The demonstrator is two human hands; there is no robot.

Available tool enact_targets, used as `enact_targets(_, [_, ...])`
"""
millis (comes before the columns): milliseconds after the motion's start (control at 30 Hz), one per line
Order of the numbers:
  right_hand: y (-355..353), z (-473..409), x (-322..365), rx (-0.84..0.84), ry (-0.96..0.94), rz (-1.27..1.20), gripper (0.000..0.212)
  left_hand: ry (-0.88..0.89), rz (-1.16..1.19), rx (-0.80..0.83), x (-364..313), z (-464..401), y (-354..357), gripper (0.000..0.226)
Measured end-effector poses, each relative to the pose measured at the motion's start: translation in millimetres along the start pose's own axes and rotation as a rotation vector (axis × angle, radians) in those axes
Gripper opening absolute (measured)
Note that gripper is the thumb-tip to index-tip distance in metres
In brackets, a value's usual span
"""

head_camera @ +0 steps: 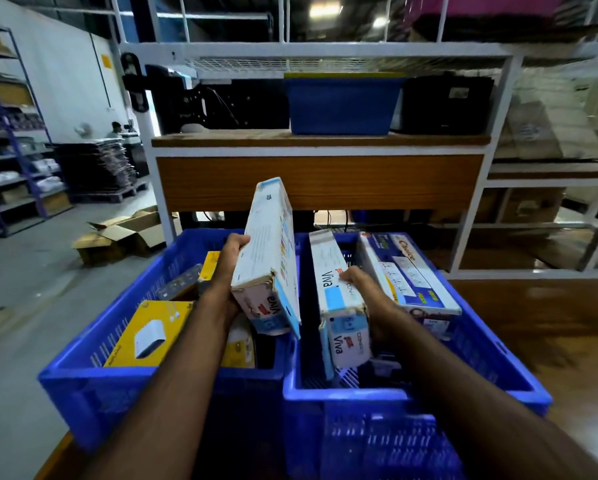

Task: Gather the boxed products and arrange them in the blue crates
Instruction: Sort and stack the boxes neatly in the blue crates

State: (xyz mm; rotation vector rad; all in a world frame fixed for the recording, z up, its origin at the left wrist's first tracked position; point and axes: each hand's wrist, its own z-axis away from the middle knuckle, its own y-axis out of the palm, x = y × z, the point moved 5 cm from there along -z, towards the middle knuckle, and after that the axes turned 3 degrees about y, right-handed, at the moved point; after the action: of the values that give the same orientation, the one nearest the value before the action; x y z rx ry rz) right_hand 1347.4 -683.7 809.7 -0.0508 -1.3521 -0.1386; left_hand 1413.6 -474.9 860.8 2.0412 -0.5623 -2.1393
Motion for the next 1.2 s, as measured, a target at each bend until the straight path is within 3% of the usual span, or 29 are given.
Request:
enact_targets(233, [-1.1, -23.2, -11.4, 0.010, 0.166, -0.056, 0.025, -0.017, -0.026, 0.012, 3.8, -5.1, -16.5, 0.034])
enact_targets(500, [16.0, -53.0, -53.5, 0.094, 0.328, 0.224, 0.033, -0.033, -0.067, 0.064, 12.4, -7.4, -22.9, 0.034])
enact_targets(567, [17.2, -51.5, -59.2, 0.120, 0.313, 0.381, 0.019, -0.037, -0.064, 0.076, 12.0, -10.1, -22.7, 0.034])
enact_targets(800, [23.4, -66.1, -69.9, 0.075, 0.203, 1.092, 0.037, -0.037, -0.111, 0.122, 16.0, -9.0, -18.1, 0.036])
enact_targets(900, [21.7, -63.0, -53.7, -0.083, 0.056, 1.222, 0.038, -0.034, -0.110, 0.127, 15.6, -6.8, -18.6, 0.035])
enact_targets(967, [21.1, -55.2, -29.9, -0.289, -0.128, 1.109, 0.028, -0.023, -0.097, 0.123, 13.6, -4.4, -20.5, 0.038])
enact_targets(1033, [23.7, -39.7, -2.6, -0.441, -0.383, 0.841, 0.024, -0.034, -0.096, 0.116, 12.2, -4.0, -23.3, 0.039])
enact_targets(1100, [33.5, -19.3, 21.3, -0.380, -0.555, 0.557, 0.029, -0.022, -0.131, 0.122, 11.2, -2.4, -20.2, 0.037])
enact_targets(1200, [51.5, -8.8, 43.9, -0.063, -0.461, 0.149, 0.060, 0.075, -0.239, 0.154, 6.4, 4.7, 4.5, 0.048])
